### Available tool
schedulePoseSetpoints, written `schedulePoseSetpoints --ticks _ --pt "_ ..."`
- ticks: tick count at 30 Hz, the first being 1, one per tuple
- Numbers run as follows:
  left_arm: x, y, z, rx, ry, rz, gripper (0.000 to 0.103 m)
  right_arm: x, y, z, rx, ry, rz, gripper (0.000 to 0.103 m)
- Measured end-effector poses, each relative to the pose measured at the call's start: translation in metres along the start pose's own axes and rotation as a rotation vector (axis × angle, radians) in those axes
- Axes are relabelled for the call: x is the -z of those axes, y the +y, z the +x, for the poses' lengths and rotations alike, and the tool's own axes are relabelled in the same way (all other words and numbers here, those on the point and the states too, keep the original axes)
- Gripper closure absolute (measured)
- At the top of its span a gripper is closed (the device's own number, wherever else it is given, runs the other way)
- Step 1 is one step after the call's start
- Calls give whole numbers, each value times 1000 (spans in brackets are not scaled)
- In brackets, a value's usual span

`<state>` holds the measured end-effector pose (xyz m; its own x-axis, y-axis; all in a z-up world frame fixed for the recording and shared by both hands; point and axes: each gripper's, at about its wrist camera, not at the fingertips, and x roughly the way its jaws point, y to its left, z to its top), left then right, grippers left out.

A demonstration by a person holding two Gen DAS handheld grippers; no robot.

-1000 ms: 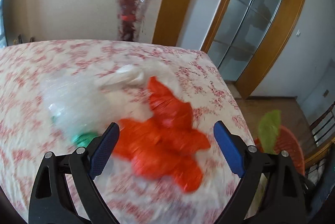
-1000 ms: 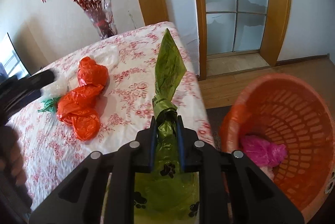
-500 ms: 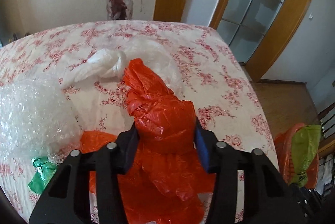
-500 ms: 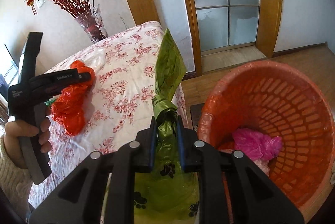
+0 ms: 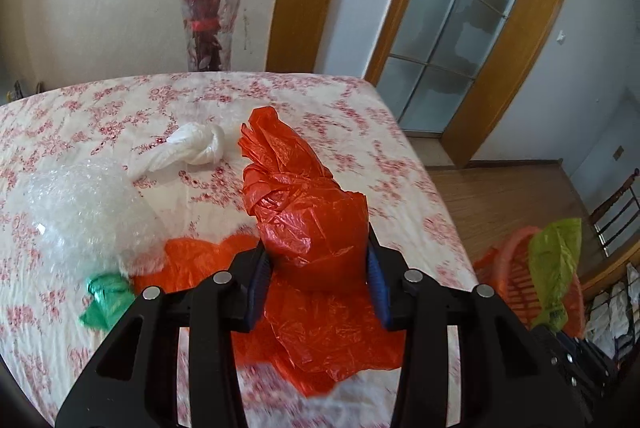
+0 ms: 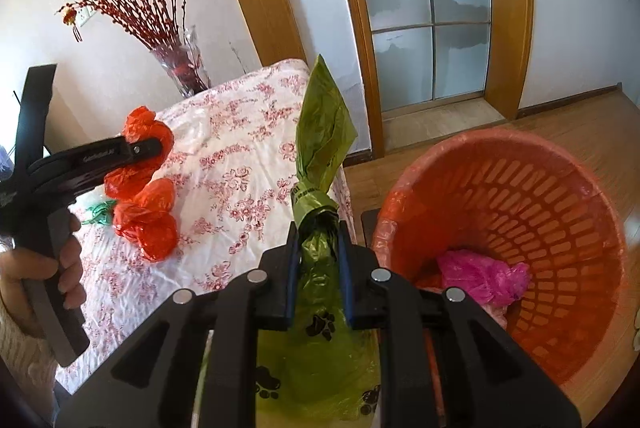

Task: Collect trash
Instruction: 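Carry the green and orange bags over the red basket and open both tools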

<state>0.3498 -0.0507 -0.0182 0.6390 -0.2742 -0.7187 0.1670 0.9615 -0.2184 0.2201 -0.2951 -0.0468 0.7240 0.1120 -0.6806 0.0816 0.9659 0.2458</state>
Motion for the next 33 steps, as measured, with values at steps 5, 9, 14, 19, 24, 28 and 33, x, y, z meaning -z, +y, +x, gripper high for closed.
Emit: schedulePoseSetpoints --ticks 5,9,14,19,24,28,33 --pt "11 -21 -21 50 -14 35 61 0 -10 -18 16 -28 20 85" --pt "21 -45 -33 99 -18 73 61 -1 -23 -34 30 -56 38 85" --pt "33 -81 -43 160 -24 134 61 -1 -42 -54 63 -92 57 85" --pt "45 -120 -45 229 -15 193 61 1 -66 -69 99 -115 87 85" --pt "56 -149 -37 281 10 237 61 4 -96 -76 138 -124 123 85" --pt "64 -168 -26 313 38 264 61 6 -114 -79 161 -125 148 85" --pt "75 -193 -13 340 69 302 61 8 -135 -77 183 -123 174 85"
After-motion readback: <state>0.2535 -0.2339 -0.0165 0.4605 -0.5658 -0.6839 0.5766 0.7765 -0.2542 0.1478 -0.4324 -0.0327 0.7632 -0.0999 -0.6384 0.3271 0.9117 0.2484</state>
